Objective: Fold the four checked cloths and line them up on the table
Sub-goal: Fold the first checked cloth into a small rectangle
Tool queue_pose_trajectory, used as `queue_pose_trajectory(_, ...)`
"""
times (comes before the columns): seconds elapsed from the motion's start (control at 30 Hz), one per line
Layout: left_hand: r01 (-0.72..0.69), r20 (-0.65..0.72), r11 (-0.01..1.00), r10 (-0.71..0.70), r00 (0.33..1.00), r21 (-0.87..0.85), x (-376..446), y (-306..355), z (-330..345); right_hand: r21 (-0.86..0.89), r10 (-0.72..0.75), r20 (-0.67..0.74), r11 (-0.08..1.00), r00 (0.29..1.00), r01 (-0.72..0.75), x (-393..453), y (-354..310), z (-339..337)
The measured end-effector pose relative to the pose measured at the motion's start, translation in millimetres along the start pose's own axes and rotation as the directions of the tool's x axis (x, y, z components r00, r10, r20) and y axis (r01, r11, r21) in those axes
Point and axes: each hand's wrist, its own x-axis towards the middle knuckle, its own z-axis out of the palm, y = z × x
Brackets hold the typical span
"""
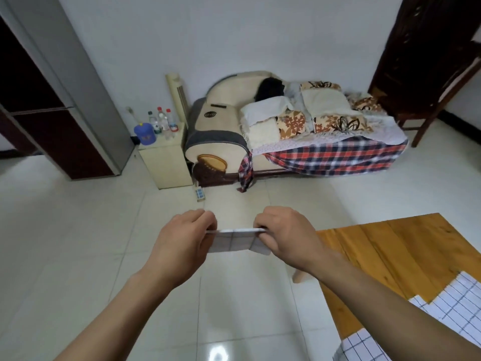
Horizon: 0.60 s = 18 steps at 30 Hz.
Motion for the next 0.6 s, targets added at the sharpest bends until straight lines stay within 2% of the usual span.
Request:
queue_pose_trajectory(0.27, -0.271, -0.018, 0.942, 0.272, 0.962, -0.198, 121.5, -50.4, 41.1, -0.1, 0.288, -0.07, 0.951, 0.955, -0.294, 52.1, 29.4, -13.1)
queue_pose_trajectory(0.5, -0.496, 0.0, 0.795, 0.529, 0.848, -0.35, 219.1, -73.5, 58.5, -0.125, 0.553, -0.156, 0.811, 0.819, -0.571, 79.8, 23.6, -25.3)
queue_pose_trajectory(0.6, -0.566, -0.017, 0.712, 0.616, 0.788, -0.416, 250.0, -59.3, 65.9, -0.127, 0.647, -0.23, 0.72, 0.726, -0.682, 71.1, 29.1, -27.2)
